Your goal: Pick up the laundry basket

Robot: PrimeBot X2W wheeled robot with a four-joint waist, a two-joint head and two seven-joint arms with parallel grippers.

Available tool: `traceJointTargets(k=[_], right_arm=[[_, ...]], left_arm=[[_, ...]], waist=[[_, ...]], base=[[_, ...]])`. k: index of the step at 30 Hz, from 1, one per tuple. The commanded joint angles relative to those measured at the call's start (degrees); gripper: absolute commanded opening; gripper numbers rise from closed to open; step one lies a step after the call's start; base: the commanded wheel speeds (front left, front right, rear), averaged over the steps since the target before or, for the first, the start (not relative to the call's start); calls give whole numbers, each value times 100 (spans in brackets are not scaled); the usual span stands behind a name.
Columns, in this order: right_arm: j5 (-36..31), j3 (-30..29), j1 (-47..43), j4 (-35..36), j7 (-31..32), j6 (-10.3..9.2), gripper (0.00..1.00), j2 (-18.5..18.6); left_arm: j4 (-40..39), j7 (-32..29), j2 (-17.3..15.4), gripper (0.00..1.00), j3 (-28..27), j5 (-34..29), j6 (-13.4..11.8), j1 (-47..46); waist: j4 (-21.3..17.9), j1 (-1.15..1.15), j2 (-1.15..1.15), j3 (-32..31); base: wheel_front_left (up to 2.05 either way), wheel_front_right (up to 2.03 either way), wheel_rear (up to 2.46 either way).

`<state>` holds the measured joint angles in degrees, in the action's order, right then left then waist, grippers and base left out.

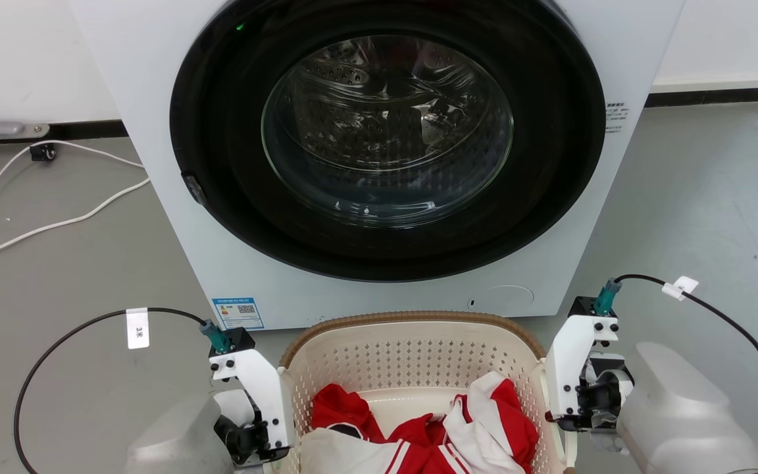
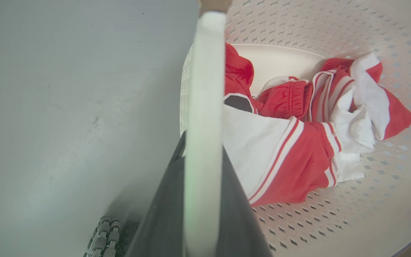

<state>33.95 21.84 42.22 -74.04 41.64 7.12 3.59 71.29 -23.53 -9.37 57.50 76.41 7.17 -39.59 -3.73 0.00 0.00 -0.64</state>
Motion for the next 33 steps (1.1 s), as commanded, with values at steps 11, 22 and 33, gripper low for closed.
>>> traceJointTargets(k=[11,22,33], right_arm=[[119,36,-45,45,13,68,0,-133],[63,-12,-35,45,13,68,0,-135],[69,-27,-26,45,14,69,0,-135]], left_arm=[[-56,35,120,0,16,82,58,-38],[-47,51,138,0,33,124,58,-35],[-36,52,148,0,56,149,58,-14]], waist=[[-3,0,0,-3],[-6,0,0,0],[-3,0,0,-10]], base=[[0,0,0],[0,0,0],[0,0,0]])
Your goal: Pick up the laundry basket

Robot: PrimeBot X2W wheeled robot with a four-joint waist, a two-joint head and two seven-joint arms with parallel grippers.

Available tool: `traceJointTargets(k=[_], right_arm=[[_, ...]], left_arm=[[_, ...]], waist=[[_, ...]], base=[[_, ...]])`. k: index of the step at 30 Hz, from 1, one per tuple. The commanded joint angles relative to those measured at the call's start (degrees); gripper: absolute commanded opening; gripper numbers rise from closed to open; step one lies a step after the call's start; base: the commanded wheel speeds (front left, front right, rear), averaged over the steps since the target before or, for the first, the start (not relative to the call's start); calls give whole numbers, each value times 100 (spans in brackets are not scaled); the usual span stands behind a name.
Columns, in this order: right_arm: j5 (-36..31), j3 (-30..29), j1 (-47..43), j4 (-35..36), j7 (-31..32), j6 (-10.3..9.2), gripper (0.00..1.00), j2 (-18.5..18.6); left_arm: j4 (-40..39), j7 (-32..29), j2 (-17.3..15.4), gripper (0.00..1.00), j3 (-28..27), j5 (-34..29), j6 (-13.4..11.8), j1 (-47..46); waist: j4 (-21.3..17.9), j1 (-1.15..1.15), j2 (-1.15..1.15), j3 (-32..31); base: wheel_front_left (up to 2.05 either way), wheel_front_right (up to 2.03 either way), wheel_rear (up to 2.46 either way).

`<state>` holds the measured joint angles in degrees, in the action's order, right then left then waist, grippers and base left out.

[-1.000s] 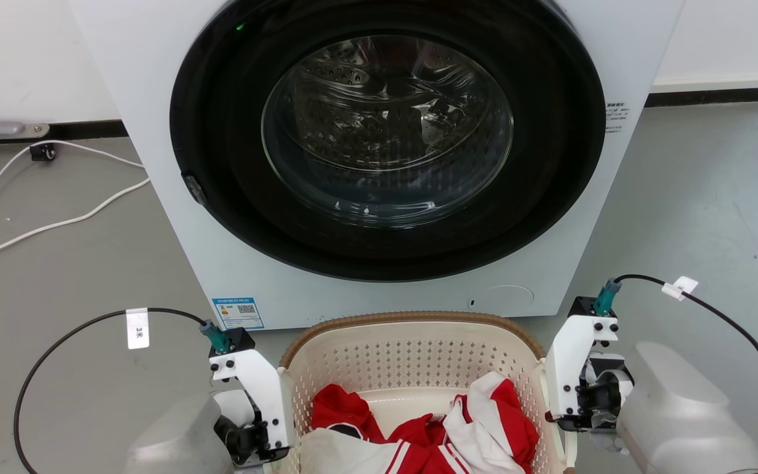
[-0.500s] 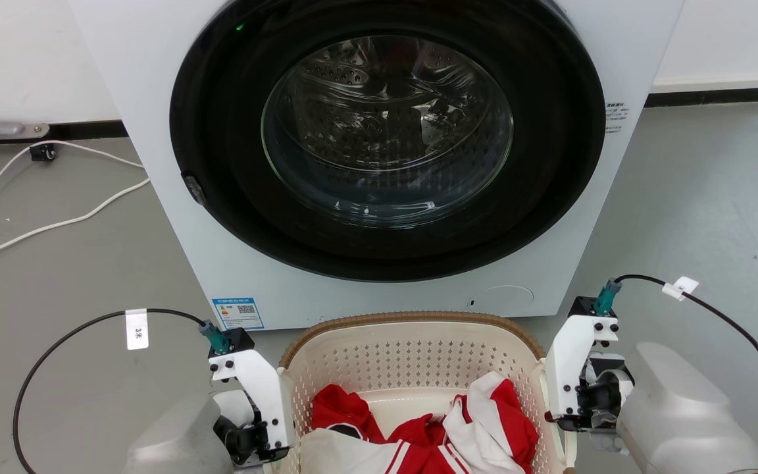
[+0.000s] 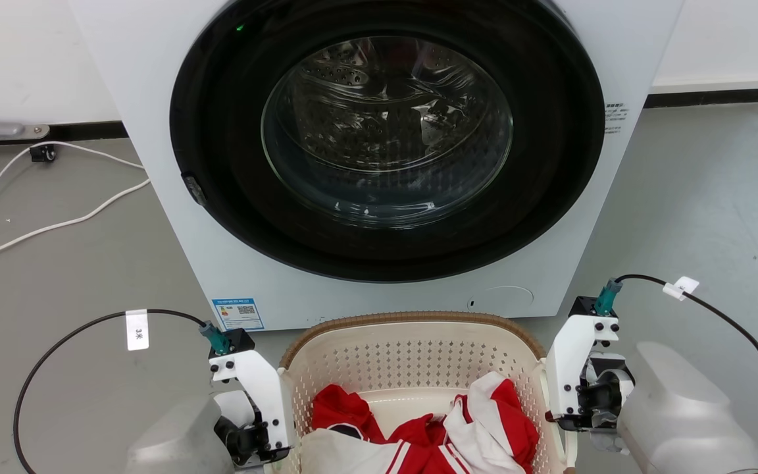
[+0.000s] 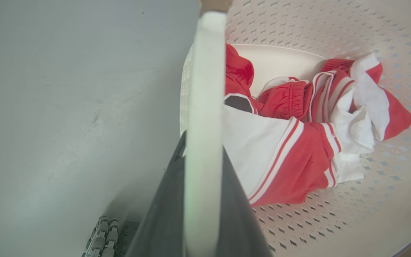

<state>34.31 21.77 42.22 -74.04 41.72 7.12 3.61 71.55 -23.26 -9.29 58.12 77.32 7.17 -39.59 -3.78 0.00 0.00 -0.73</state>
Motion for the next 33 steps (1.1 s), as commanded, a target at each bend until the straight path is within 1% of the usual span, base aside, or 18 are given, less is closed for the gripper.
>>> traceJointTargets(k=[1,33], right_arm=[[33,-23,-28,45,4,69,0,-137],[75,-45,-77,45,-7,69,0,-139]], left_arm=[[-63,28,141,0,-6,61,58,-16],[-37,60,139,0,53,139,59,25]], waist=[[4,0,0,-1],[7,0,0,-19]], base=[[0,0,0],[0,0,0]])
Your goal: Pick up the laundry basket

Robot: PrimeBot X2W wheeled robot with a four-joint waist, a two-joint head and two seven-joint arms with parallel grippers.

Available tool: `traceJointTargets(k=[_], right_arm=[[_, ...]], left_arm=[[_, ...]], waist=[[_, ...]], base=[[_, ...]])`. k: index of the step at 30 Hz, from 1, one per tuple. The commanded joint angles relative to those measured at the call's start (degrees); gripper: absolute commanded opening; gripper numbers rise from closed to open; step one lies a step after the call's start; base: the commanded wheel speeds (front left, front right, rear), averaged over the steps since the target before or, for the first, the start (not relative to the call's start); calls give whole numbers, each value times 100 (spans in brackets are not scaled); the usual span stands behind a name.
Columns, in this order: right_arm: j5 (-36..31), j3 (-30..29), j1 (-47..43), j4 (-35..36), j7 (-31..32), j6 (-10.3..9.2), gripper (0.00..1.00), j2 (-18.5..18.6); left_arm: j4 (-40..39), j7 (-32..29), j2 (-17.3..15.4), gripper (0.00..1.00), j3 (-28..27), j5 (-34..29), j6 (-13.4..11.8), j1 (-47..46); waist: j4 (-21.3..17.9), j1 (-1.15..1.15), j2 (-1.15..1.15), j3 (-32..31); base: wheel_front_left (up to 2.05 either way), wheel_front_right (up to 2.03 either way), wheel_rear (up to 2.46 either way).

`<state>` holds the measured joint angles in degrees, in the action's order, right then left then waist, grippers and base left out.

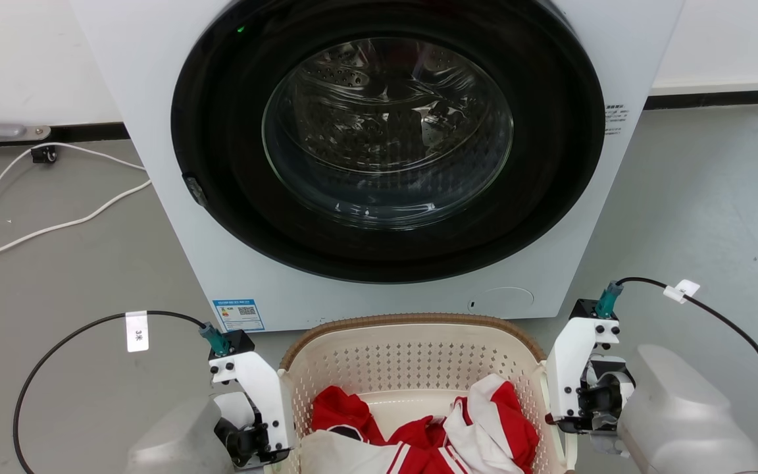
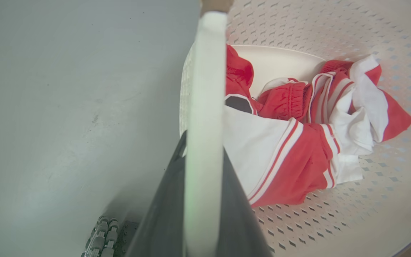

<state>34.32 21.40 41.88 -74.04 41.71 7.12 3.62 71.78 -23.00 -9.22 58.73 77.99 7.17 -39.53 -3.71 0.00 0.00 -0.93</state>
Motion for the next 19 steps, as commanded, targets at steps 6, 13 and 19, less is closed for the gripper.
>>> traceJointTargets(k=[6,13,19], right_arm=[[121,24,-44,45,-8,69,0,-140],[150,53,-60,45,-15,69,0,-141],[179,64,-60,45,-16,69,0,-141]], left_arm=[[-55,50,145,0,1,74,59,13],[-46,54,145,0,9,88,59,20],[-43,65,144,0,18,104,59,11]], waist=[[5,0,0,8],[6,0,0,7],[12,0,0,15]], base=[[0,0,0],[0,0,0],[0,0,0]])
